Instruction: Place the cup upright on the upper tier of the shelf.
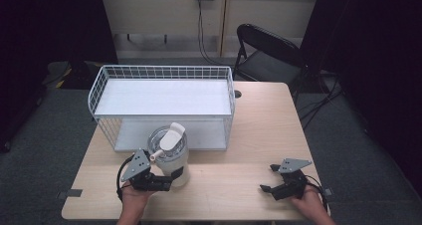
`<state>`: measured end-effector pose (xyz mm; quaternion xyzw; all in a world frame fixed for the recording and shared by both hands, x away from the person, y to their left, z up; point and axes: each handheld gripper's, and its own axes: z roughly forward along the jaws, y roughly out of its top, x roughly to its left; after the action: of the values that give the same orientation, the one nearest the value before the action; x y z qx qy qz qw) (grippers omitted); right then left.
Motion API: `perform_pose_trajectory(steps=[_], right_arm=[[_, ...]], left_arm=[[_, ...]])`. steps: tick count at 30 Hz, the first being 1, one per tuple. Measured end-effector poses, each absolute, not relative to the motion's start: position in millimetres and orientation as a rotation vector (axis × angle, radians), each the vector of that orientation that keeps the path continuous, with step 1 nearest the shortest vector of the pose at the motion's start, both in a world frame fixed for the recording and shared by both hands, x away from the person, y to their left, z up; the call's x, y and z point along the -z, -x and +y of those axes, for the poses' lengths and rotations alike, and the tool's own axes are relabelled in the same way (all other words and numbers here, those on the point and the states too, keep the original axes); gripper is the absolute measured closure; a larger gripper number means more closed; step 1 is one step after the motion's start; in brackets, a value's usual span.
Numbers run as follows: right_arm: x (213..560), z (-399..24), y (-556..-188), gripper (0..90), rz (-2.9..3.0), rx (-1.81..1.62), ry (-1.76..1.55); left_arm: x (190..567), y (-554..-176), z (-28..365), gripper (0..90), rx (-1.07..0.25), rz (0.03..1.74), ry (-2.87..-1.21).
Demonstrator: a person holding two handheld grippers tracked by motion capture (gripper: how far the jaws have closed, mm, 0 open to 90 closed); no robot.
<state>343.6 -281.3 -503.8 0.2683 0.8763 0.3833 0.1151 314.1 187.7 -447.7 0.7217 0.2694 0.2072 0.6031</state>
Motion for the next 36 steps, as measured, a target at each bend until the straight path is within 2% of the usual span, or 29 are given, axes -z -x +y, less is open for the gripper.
perform_pose_trajectory(steps=[21, 36], right_arm=[[503.8, -281.3, -343.7, 12.6, 2.568, -1.123, -0.786], [503.8, -281.3, -343.7, 12.6, 2.568, -1.123, -0.786]], left_arm=[[398.6, -324.3, 205.6, 9.5, -0.420, 0.701, -1.689], [363.0, -330.4, 211.7, 9.5, -0.438, 0.710, -1.656]])
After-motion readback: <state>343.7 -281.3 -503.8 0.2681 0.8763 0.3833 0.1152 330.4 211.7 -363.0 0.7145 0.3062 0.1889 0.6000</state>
